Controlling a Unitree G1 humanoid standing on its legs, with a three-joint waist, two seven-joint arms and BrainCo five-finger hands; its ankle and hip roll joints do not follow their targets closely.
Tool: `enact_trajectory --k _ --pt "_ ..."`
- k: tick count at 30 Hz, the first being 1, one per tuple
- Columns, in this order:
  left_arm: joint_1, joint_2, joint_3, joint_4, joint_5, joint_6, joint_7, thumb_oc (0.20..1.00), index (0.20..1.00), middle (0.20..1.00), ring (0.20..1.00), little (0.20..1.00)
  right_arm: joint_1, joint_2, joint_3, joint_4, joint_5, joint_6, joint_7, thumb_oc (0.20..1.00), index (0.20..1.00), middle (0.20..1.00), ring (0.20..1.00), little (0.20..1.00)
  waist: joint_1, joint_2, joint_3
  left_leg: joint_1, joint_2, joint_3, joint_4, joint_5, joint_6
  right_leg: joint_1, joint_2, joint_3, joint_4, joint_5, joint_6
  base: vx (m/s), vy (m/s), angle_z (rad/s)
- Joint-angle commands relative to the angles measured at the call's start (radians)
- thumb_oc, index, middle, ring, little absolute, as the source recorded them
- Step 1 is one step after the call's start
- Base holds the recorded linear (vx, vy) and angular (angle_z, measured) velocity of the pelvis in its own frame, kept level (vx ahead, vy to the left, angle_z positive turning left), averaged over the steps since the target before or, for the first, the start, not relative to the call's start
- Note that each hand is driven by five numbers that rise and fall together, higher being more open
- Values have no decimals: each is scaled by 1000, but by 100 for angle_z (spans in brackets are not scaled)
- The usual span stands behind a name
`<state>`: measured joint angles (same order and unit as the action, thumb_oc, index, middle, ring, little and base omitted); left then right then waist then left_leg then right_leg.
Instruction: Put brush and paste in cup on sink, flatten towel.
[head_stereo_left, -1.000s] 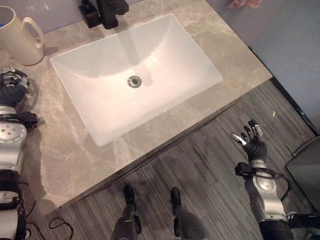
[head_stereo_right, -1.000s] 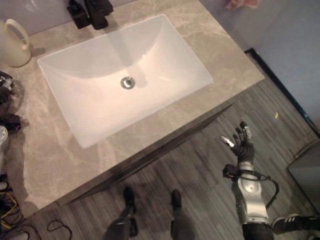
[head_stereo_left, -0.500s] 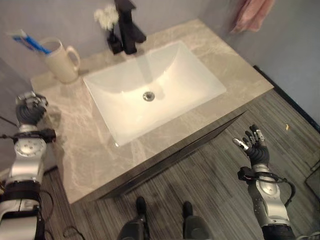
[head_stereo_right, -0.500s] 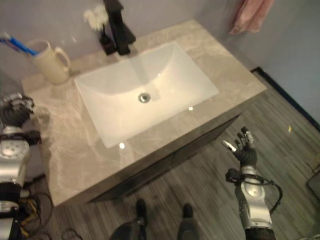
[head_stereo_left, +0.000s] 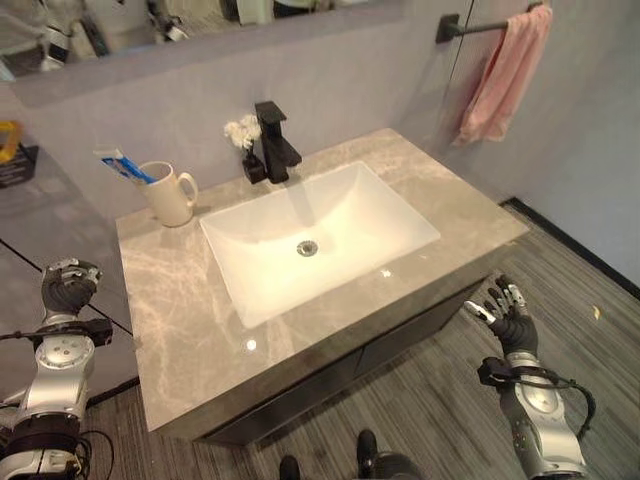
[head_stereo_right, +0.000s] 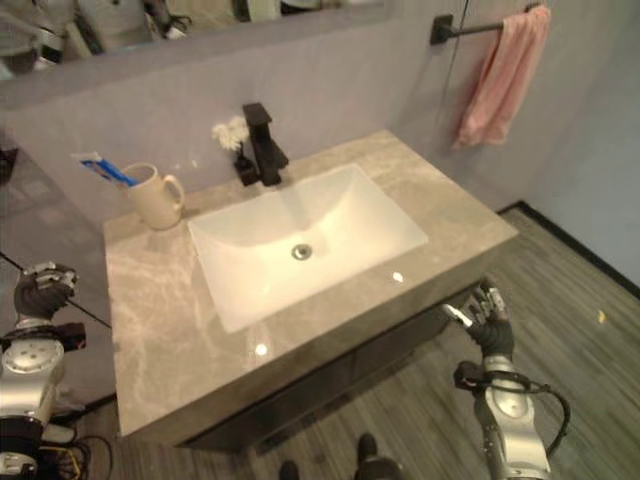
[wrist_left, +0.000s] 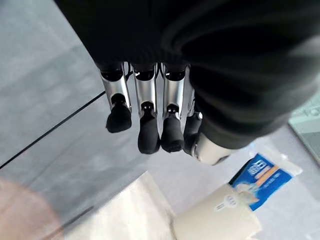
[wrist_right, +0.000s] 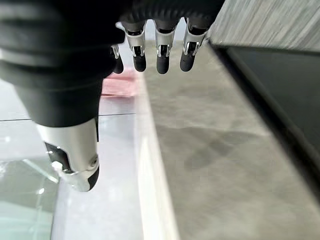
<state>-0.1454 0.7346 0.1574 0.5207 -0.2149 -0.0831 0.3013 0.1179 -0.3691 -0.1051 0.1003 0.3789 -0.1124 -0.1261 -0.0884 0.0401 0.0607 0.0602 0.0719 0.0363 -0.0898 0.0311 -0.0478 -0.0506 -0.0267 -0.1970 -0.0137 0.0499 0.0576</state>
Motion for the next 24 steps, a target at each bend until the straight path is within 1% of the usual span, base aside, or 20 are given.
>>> enact_trajectory --k 1,2,3,5,6,7,8,9,10,11,12,13,14,15,16,17,20,24 --pt "-94 22 66 15 17 -36 3 200 200 200 200 200 -21 -18 -29 -33 28 -50 5 1000 1000 1000 1000 1000 -19 -46 2 81 -44 -7 113 -231 -1 51 -18 27 16 -154 80 18 -69 6" --pt "-95 22 66 16 16 -36 3 200 200 200 200 200 -21 -18 -29 -33 28 -50 5 1000 1000 1000 1000 1000 -19 -46 2 82 -44 -9 113 -231 -2 52 -18 26 17 -155 79 8 -79 4" --pt "-97 17 58 24 17 -34 0 200 200 200 200 200 -15 -17 -34 -35 30 -50 3 1000 1000 1000 1000 1000 -24 -45 3 81 -37 -12 115 -228 -10 53 -14 35 24 -165 75 20 -73 3" --pt "-94 6 49 29 19 -34 -12 200 200 200 200 200 -1 -21 -46 -31 31 -49 4 1000 1000 1000 1000 1000 -28 -41 -1 76 -30 -21 141 -235 -19 59 -7 40 40 -187 60 40 -115 11" --pt "-96 -3 44 29 15 -35 -16 200 200 200 200 200 -3 -28 -53 -33 34 -51 7 1000 1000 1000 1000 1000 -27 -43 6 49 -36 -37 219 -249 -28 65 -8 39 51 -197 49 -11 -109 18" --pt "-96 -16 42 28 1 -39 -17 200 200 200 200 200 -14 -43 -58 -26 38 -57 0 1000 1000 1000 1000 1000 -22 -43 24 8 -47 -45 301 -251 -40 81 -14 33 53 -203 37 -32 -69 18" --pt "-97 -17 42 28 1 -40 -17 200 200 200 200 200 -16 -44 -58 -25 39 -57 0 1000 1000 1000 1000 1000 -24 -42 25 4 -47 -48 309 -254 -40 82 -14 31 53 -203 37 -52 -17 15" --pt "-96 -24 38 29 -1 -39 -18 200 200 200 200 200 -22 -47 -59 -19 39 -59 -7 1000 1000 1000 1000 1000 -23 -40 29 -9 -42 -48 317 -245 -44 93 -15 23 45 -206 33 -59 27 17" --pt "-104 -26 33 32 -4 -41 -16 200 200 200 200 200 -36 -54 -62 -12 41 -62 -13 1000 1000 1000 1000 1000 -23 -43 40 -38 -31 -48 322 -219 -55 104 -21 17 35 -204 35 -161 36 30" --pt "-117 -17 28 39 -17 -44 -7 200 200 200 200 200 -64 -53 -57 -2 49 -68 -26 1000 1000 1000 1000 1000 -14 -63 65 -120 -26 -70 336 -187 -66 107 -42 19 31 -191 42 -160 38 33" --pt "-121 -9 28 41 -20 -47 -3 200 200 200 200 200 -70 -51 -55 5 49 -70 -29 1000 1000 1000 1000 1000 -16 -69 63 -138 -26 -87 323 -174 -69 99 -45 24 32 -187 47 -119 39 51" --pt "-122 -5 28 42 -19 -48 -2 200 200 200 200 200 -69 -50 -53 10 45 -67 -28 1000 1000 1000 1000 1000 -20 -68 59 -142 -18 -94 302 -157 -73 97 -49 26 33 -185 52 19 102 24" --pt "-124 -7 27 47 -17 -47 0 200 200 200 200 200 -58 -48 -59 14 37 -65 -30 1000 1000 1000 1000 1000 -33 -47 42 -100 16 -62 205 -140 -72 97 -41 16 24 -177 65 59 206 16" --pt "-128 -8 16 49 -11 -44 -4 200 200 200 200 200 -45 -45 -73 14 24 -65 -42 1000 1000 1000 1000 1000 -42 -24 20 -38 30 -33 113 -124 -73 97 -47 9 8 -162 76 82 220 -14" --pt "-127 -10 12 54 -5 -42 -6 200 200 200 200 200 -39 -41 -75 14 19 -65 -43 1000 1000 1000 1000 1000 -44 -19 11 -13 28 -26 86 -122 -70 101 -52 10 -2 -152 80 60 232 0" --pt "-126 -9 10 54 3 -40 -10 200 200 200 200 200 -33 -36 -71 21 14 -63 -39 1000 1000 1000 1000 1000 -48 -15 1 15 22 -10 71 -129 -63 102 -62 15 -13 -138 89 8 185 -3" --pt "-137 2 11 74 9 -38 -7 200 200 200 200 200 -46 -22 -45 21 8 -59 -32 1000 1000 1000 1000 1000 -43 -19 3 26 5 28 77 -146 -42 88 -83 40 -17 -116 109 -36 138 -22" --pt "-139 14 15 93 6 -38 -8 200 200 200 200 200 -44 -17 -34 18 -2 -54 -27 1000 1000 1000 1000 1000 -43 -24 -4 31 -6 59 79 -155 -29 79 -94 58 -14 -110 118 1 73 -34"
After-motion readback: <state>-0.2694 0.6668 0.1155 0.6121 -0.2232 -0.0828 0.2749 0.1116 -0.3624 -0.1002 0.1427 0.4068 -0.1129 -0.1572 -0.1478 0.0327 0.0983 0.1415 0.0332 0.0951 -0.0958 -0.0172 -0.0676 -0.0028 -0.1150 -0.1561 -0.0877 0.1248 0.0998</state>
